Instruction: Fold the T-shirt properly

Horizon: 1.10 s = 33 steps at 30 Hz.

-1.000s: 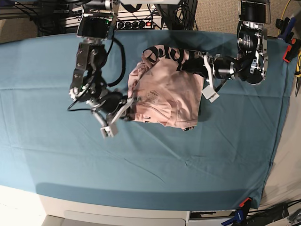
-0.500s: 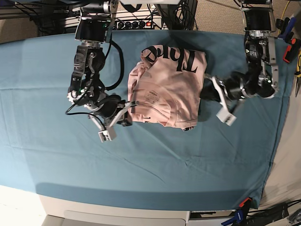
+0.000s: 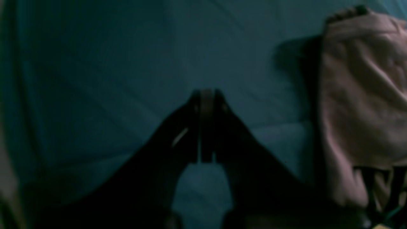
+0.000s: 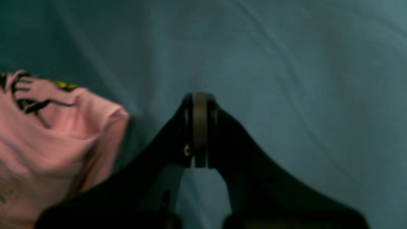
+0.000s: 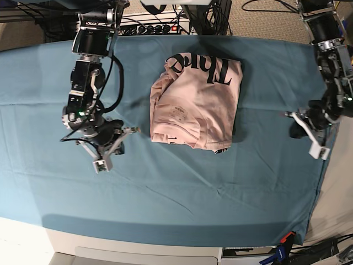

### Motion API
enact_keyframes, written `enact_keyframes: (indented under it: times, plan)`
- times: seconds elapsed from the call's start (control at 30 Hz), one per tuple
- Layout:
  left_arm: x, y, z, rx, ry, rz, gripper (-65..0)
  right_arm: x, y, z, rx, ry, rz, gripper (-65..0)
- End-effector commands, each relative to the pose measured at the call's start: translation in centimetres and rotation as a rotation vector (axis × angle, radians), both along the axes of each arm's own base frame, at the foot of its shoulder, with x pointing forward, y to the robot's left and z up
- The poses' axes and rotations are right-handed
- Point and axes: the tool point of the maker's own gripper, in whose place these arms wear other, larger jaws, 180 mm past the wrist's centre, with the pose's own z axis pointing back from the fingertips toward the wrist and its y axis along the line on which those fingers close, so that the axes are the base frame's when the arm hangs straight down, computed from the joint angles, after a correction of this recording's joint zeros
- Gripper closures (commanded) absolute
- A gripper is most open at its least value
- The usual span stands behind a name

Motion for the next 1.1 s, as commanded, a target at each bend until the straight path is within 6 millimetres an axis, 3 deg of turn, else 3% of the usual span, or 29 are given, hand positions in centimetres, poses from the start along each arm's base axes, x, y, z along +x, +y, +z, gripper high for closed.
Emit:
enact_keyframes:
  times: [0.0,0.23,0.37,0.6,0.77,0.97,1.07]
  plan:
    - [0.9,1.2,2.0,0.02,-0.064,0.014,0.0,1.3,-0.9,2.2,0.007,-0.076,-0.025,0.0]
    - [0.2,5.6,2.5,0.098,-0.048,0.139,0.0,-0.2,-7.3,2.2,0.065,-0.06,-0.22,0.0]
    - [-1.4,7.4,1.8,0.134,-0.01,0.17,0.0,-1.9,-10.0,1.8,0.127,-0.038,-0.288,0.0]
    - [-6.6,10.1,-0.7,0.135,0.125,0.235,0.0,-8.7,-14.1,-0.1,0.054,0.099,-0.33,0.0]
    - [-11.8,11.0,-2.3,0.113,0.224,0.25,0.0,-15.6,-14.5,-0.8,-0.086,0.184,-0.295,0.0]
    - [-18.6,12.3,-2.9,0.117,0.337,0.289,0.0,-23.8,-12.9,-0.3,-0.21,0.291,-0.214,0.0]
    - [-21.9,11.8,-3.9,0.108,0.415,0.263,0.0,-27.0,-12.4,-0.8,-0.228,0.358,-0.194,0.0]
